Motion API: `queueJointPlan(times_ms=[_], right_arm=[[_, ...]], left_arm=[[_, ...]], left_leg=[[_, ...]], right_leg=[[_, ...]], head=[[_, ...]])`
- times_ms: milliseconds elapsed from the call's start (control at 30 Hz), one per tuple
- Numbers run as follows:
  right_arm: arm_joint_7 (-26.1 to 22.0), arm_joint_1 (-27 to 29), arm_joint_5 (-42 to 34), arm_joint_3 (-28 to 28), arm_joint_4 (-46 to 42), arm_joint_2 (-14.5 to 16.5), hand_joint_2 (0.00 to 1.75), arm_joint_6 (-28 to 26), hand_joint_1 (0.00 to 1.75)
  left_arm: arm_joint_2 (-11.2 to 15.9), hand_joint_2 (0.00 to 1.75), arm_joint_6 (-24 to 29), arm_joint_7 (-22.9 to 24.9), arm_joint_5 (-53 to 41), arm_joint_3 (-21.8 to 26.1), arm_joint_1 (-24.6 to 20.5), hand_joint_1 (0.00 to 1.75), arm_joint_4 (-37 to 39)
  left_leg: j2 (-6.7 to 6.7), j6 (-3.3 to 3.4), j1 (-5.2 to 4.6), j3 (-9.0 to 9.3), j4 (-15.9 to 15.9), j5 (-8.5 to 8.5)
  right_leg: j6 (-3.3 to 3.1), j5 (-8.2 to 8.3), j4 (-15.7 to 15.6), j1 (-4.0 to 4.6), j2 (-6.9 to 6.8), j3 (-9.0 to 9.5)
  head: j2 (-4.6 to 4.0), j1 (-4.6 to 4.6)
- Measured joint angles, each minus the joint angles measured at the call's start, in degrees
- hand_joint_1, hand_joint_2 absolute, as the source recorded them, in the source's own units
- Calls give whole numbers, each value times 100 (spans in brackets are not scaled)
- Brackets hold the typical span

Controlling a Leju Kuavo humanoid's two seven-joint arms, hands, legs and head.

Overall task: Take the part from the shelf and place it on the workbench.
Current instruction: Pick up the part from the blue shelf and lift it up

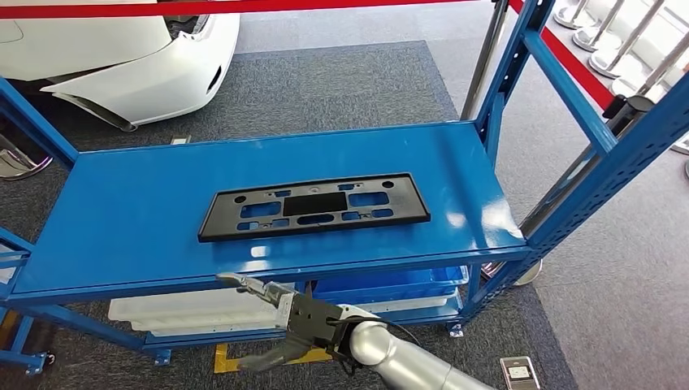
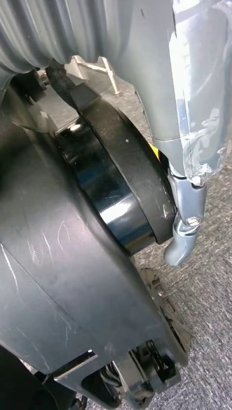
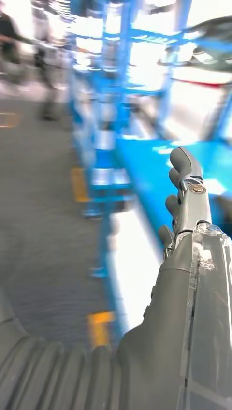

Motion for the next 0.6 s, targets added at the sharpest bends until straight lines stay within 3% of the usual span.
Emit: queueJointPlan(times_ms=[100,200,467,500,600], right_arm=[[526,-79,537,-267,-409,-139,175,-1100,0],[1017,-118,1025,-543,-816,-309,175,-1751,0],[1404,-97,1451,-681,-1114,-432,175,-2004,0],[1676,-84,1744,-754,-1284,-503,175,-2107,0],[3559,-68,3740,-953,-1885,-846,175,-2111,0]], left_arm=[[0,175,13,-2,121,7,11,0,0],[0,175,13,-6,170,9,15,0,0],[-2,175,13,-21,182,9,17,0,0],[-2,175,13,-28,182,8,18,0,0],[-4,175,13,-21,176,4,18,0,0]], left_leg=[[1,0,0,-4,6,0],[3,1,0,-5,13,-1],[4,2,0,-7,18,-1],[4,3,0,-7,18,-2],[6,5,0,-9,20,-3]], right_leg=[[6,4,0,-1,1,0],[10,6,0,-2,5,0],[11,7,0,-4,6,-1],[12,7,0,-4,7,-1],[12,7,-1,-5,11,-2]], head=[[0,2],[0,11],[0,14],[0,15],[0,20]])
